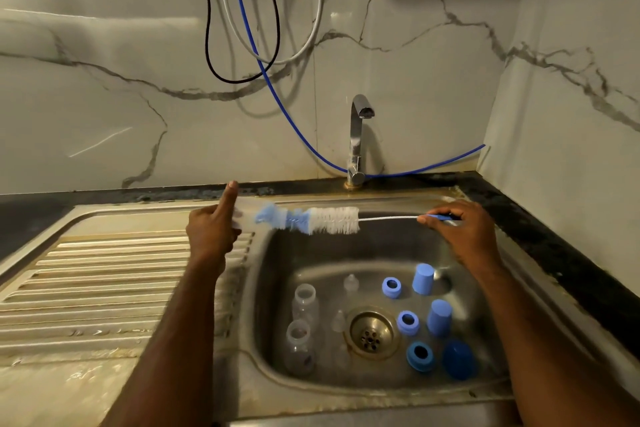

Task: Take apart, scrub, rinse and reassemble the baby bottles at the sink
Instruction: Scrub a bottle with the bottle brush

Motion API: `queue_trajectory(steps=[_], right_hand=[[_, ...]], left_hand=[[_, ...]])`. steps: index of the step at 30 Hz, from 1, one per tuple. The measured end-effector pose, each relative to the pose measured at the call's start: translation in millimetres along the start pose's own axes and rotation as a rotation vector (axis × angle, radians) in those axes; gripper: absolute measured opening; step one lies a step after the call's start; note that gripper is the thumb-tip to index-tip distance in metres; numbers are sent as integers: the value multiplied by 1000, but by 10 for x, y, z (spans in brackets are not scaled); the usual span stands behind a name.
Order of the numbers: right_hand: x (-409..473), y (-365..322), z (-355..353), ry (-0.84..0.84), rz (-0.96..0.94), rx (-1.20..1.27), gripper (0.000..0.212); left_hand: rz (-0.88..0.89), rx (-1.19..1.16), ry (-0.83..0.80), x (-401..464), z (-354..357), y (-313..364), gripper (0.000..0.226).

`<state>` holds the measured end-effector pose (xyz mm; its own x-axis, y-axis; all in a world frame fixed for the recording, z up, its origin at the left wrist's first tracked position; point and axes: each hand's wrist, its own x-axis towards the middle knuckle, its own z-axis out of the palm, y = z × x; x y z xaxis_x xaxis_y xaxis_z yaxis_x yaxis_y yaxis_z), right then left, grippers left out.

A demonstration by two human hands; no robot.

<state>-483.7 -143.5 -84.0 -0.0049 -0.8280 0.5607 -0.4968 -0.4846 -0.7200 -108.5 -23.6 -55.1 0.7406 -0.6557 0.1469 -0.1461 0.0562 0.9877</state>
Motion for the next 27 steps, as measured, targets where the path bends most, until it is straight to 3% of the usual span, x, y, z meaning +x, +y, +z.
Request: queue_trajectory(steps=[4, 9, 13, 17, 20, 27], right_hand=[[-43, -62, 143, -57, -61, -46, 21], [-16, 15, 53, -4, 12, -9, 20], [-91, -67, 225, -99, -26, -57, 14], [-61, -6, 103, -76, 61, -48, 17], [-45, 56, 6, -42, 76, -33, 15], [-8, -6, 153, -34, -22, -35, 17]], left_hand=[[28, 64, -82, -116, 130, -52, 65], [-46, -81, -16, -49, 24, -9, 56], [-33, -162, -197, -155, 220, -108, 34], [-114, -383, -286, -104, 159, -109, 44], [-138, -481, -298, -69, 93, -68, 31], [-46, -390, -343, -174, 228, -153, 47]])
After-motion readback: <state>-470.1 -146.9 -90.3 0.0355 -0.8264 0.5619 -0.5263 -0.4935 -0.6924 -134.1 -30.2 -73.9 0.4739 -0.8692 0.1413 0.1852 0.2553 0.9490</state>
